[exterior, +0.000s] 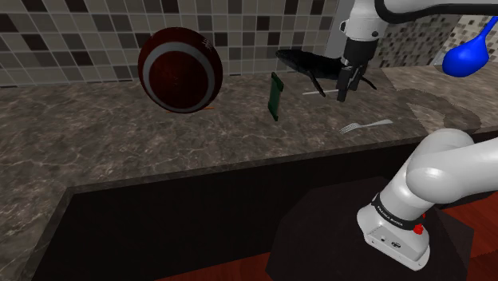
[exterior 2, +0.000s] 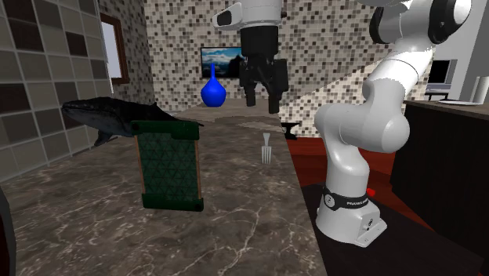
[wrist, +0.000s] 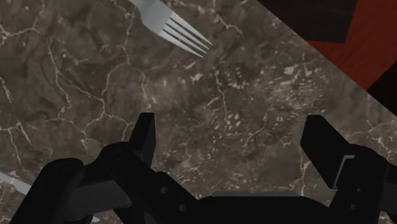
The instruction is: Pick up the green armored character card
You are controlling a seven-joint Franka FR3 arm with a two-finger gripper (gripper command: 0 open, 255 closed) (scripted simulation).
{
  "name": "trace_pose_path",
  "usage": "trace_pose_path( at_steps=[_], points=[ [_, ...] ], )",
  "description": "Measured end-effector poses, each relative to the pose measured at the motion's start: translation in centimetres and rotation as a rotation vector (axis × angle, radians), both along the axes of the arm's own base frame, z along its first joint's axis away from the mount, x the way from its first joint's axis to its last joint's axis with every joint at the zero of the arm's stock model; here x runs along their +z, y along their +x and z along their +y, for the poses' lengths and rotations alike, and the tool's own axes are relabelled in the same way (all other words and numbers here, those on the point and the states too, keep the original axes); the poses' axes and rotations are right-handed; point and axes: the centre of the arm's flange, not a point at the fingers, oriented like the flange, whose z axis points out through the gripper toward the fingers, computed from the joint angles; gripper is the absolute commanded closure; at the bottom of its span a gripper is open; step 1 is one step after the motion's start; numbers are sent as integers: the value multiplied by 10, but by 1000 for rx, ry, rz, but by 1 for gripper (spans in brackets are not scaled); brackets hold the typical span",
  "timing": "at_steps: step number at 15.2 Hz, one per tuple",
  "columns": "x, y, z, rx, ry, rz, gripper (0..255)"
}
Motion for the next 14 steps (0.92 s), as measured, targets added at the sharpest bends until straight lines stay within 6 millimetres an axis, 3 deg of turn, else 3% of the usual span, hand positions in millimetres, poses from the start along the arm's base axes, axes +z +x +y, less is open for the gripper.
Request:
trace_pose_path(
  at_steps=[3, 8, 14],
  points=[
    [2, 3, 12, -41, -6, -43, 0],
    [4, 24, 57, -210, -30, -217, 0],
    [23, 62, 112, -424, -59, -439, 0]
  ],
)
